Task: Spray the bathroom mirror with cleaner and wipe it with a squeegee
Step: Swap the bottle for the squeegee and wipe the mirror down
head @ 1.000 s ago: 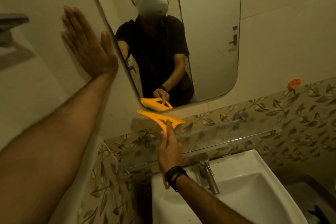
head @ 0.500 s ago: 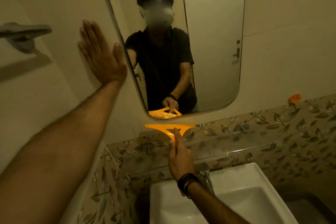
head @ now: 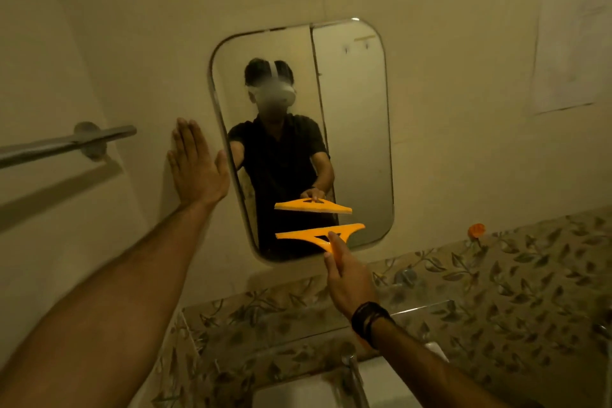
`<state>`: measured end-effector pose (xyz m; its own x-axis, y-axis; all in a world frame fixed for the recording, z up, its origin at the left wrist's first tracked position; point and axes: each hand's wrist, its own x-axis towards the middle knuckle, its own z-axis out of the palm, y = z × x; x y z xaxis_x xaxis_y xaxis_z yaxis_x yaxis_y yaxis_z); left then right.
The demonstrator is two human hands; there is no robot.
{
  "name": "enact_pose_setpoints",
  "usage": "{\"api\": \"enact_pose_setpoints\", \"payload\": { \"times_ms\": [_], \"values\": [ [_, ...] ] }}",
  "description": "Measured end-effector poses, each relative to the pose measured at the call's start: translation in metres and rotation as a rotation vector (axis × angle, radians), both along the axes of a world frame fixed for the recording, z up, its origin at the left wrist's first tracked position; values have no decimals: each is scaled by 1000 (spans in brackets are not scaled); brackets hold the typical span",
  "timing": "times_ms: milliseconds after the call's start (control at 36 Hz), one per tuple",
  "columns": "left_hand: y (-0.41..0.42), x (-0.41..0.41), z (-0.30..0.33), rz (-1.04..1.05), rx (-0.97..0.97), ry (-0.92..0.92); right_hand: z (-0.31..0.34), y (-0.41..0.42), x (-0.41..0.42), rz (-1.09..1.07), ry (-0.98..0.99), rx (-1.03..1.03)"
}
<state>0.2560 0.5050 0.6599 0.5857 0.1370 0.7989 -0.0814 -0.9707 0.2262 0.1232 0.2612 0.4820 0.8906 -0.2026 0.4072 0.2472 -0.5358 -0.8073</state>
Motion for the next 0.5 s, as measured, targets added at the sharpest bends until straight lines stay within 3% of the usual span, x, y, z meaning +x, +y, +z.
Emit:
{"api": "enact_pose_setpoints", "payload": {
  "times_ms": [306,500],
  "values": [
    [-16,-32,1,-58,-26,259,94,-39,8,-11,-161,-98],
    [-15,-53,20,-39,0,280,148,-71,17,-70,-295,-155]
  ]
}}
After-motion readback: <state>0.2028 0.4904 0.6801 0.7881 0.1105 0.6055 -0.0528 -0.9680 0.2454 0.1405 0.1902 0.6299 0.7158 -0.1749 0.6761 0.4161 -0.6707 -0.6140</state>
